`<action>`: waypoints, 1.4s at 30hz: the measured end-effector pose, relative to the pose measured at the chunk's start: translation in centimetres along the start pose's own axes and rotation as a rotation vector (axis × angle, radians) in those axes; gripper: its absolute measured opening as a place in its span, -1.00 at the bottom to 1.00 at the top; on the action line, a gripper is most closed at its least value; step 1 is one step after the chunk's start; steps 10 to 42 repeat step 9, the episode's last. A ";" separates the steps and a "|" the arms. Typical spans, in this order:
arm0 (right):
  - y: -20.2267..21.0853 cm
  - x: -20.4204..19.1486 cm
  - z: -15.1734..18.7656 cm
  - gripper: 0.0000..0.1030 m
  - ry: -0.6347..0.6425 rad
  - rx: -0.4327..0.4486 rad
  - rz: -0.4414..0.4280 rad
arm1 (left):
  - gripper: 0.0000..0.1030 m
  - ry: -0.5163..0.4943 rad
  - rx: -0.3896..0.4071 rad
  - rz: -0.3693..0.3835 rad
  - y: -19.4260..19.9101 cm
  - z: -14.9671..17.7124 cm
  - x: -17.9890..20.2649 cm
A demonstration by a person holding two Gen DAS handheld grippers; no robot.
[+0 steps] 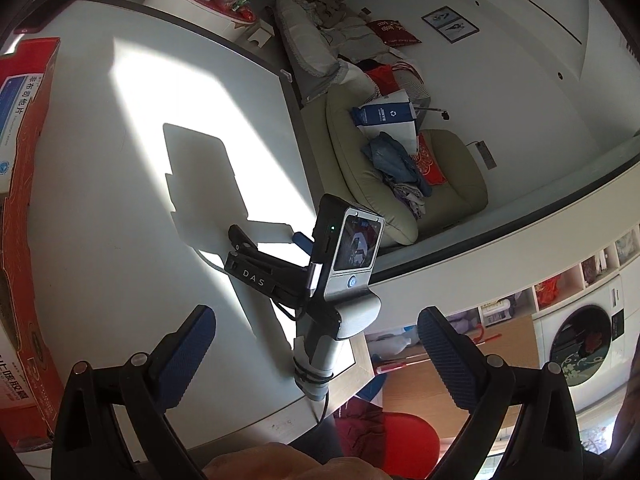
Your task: Organize objects
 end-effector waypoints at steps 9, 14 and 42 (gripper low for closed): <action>0.0 0.0 0.0 1.00 0.000 0.000 0.000 | 0.99 -0.051 0.017 -0.279 -0.3 0.2 -2.4; 0.0 0.0 0.0 1.00 0.000 0.000 0.000 | 0.99 -0.051 0.017 -0.279 -0.3 0.2 -2.4; 0.0 0.0 0.0 1.00 0.000 0.000 0.000 | 0.99 -0.051 0.017 -0.279 -0.3 0.2 -2.4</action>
Point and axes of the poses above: each gripper's, at about its wrist camera, not at the fingertips, and y roughly against the way its jaws point, x to its right, z to its underside, the point moved 10 cm from there along -y, roughly the way its jaws point, and after that the axes turned 5 degrees about -x, right-handed, at the moved point
